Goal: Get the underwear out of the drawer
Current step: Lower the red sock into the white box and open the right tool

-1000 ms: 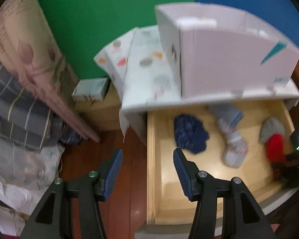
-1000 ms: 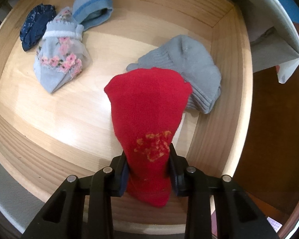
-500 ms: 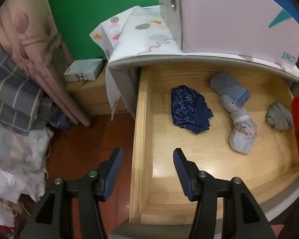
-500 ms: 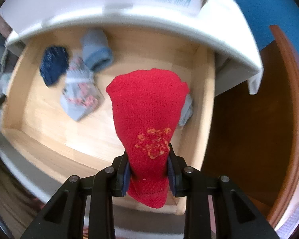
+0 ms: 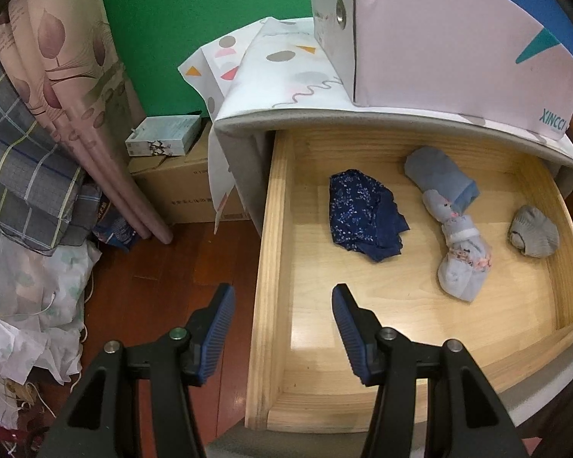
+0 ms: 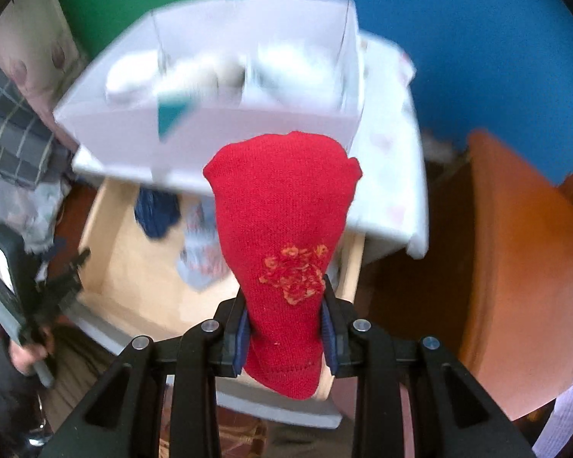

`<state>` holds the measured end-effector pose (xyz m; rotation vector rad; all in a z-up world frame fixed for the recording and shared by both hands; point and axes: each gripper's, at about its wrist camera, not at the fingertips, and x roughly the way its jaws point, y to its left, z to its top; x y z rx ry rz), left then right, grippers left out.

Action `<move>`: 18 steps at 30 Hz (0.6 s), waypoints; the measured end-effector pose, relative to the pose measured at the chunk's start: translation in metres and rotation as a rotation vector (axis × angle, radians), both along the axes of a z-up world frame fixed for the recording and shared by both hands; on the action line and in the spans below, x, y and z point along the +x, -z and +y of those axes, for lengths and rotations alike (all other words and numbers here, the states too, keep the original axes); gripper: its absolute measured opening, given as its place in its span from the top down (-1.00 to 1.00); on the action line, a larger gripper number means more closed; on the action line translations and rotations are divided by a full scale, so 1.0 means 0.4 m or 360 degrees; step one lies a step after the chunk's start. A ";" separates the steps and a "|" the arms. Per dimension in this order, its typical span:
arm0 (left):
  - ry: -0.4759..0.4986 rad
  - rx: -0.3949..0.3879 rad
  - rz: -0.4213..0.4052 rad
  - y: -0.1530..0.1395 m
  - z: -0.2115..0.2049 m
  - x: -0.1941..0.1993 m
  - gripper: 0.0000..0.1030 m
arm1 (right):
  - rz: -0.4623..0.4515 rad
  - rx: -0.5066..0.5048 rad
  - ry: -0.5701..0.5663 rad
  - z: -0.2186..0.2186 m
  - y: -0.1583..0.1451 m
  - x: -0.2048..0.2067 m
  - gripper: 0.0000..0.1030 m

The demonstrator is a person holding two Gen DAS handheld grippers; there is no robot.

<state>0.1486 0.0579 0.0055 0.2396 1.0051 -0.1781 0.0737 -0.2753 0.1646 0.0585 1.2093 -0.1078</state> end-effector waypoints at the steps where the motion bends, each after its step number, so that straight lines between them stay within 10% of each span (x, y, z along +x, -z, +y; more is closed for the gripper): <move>1: -0.0005 -0.0005 -0.0001 0.000 0.001 0.000 -0.05 | -0.0023 -0.0006 0.0003 -0.004 -0.025 0.015 0.46; 9: -0.0018 -0.0020 0.0030 0.008 0.004 0.004 -0.05 | -0.0173 -0.0080 0.0041 -0.011 -0.166 0.212 0.46; 18: -0.0009 -0.0032 0.0052 0.016 0.000 0.005 -0.05 | -0.0080 -0.0063 0.0024 0.043 -0.076 0.398 0.45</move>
